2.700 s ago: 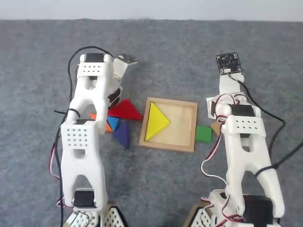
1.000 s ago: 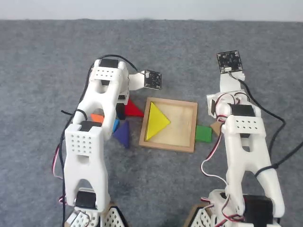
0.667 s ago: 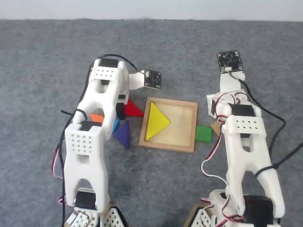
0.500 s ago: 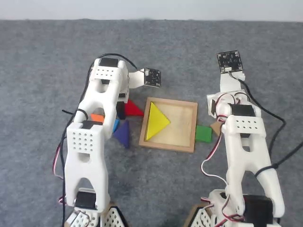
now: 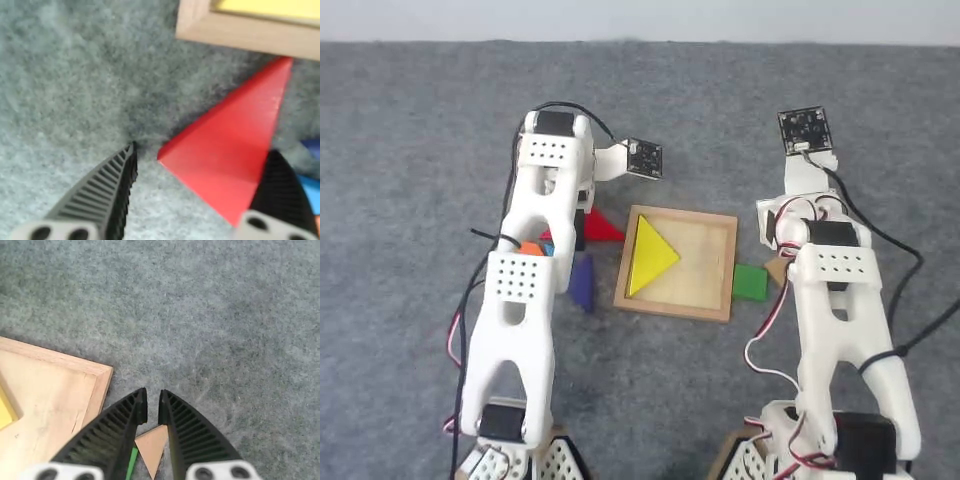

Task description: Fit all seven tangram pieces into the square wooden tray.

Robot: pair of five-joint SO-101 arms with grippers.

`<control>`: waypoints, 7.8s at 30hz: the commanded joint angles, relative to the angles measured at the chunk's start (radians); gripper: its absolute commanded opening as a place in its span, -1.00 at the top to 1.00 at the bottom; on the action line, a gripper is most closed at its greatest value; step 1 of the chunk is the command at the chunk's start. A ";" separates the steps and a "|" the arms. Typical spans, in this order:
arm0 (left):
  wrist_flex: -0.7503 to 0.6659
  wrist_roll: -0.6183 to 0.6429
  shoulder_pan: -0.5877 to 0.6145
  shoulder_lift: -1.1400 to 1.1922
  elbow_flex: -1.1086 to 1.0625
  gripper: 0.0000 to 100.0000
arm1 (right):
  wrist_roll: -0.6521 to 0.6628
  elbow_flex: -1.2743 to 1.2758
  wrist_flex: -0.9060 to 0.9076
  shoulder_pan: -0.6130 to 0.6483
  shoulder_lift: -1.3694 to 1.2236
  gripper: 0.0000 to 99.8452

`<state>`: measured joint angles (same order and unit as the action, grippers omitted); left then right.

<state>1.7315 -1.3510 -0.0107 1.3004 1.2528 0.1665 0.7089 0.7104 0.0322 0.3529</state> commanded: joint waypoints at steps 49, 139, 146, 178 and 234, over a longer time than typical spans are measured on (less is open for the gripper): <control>-0.020 1.634 -0.198 -0.911 -0.901 0.55 | -0.063 -0.011 -0.010 -0.079 0.051 0.88; -0.143 1.760 -0.092 -1.375 -1.147 0.79 | -0.009 -0.439 0.295 0.084 -0.265 0.98; -0.629 1.540 0.037 -1.731 -1.824 0.93 | -0.003 -0.732 0.306 0.094 -0.575 0.98; -1.312 1.143 0.267 -2.154 -2.654 0.92 | 0.282 -1.427 0.475 0.340 -1.234 0.99; -1.312 1.142 0.265 -2.148 -2.657 0.92 | 0.856 -0.270 0.334 0.231 -0.338 0.47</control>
<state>0.4427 -0.2018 0.2547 -0.8232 -1.4124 1.0119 0.5386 1.0694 0.2593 0.0798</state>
